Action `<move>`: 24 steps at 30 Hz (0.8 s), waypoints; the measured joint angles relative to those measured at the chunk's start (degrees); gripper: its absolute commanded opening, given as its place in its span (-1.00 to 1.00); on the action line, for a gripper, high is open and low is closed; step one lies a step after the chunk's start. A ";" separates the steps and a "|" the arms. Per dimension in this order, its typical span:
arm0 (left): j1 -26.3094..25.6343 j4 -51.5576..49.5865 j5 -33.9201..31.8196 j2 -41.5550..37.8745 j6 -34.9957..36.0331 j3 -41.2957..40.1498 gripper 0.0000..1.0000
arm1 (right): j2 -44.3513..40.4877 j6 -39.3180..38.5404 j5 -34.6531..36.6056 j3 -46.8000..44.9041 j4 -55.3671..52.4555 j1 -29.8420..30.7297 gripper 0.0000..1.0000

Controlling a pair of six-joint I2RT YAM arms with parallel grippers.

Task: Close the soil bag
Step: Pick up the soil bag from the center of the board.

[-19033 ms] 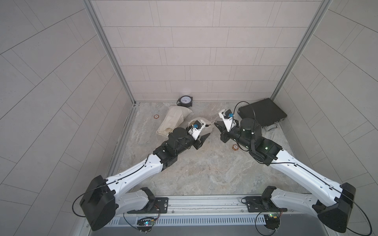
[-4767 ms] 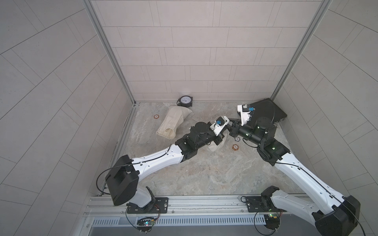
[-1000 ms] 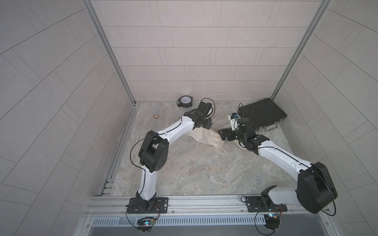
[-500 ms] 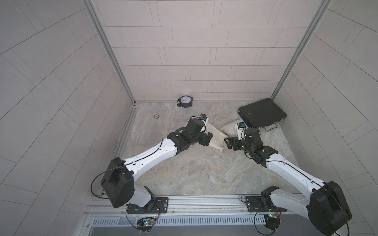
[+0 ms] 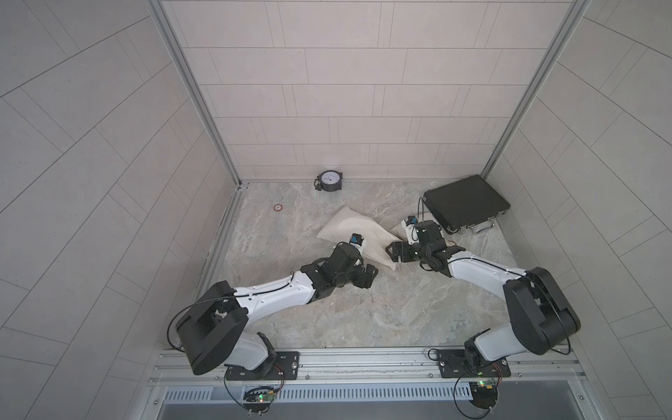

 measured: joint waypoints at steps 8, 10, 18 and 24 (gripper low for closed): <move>0.00 4.85 -0.26 -5.68 -2.62 -7.06 0.47 | 1.90 1.75 -9.29 2.01 3.34 2.25 -1.00; 0.00 6.08 -0.22 -7.19 -3.19 -8.39 0.43 | 0.39 2.84 -10.69 2.43 3.96 3.69 -1.00; -0.94 11.34 -0.04 -12.70 -5.33 -12.92 0.13 | -3.54 8.46 -11.91 6.05 8.02 10.40 -1.00; -2.32 15.98 -0.76 -14.56 -8.50 -15.34 -0.11 | -3.56 10.93 -9.60 7.37 9.94 13.00 -1.00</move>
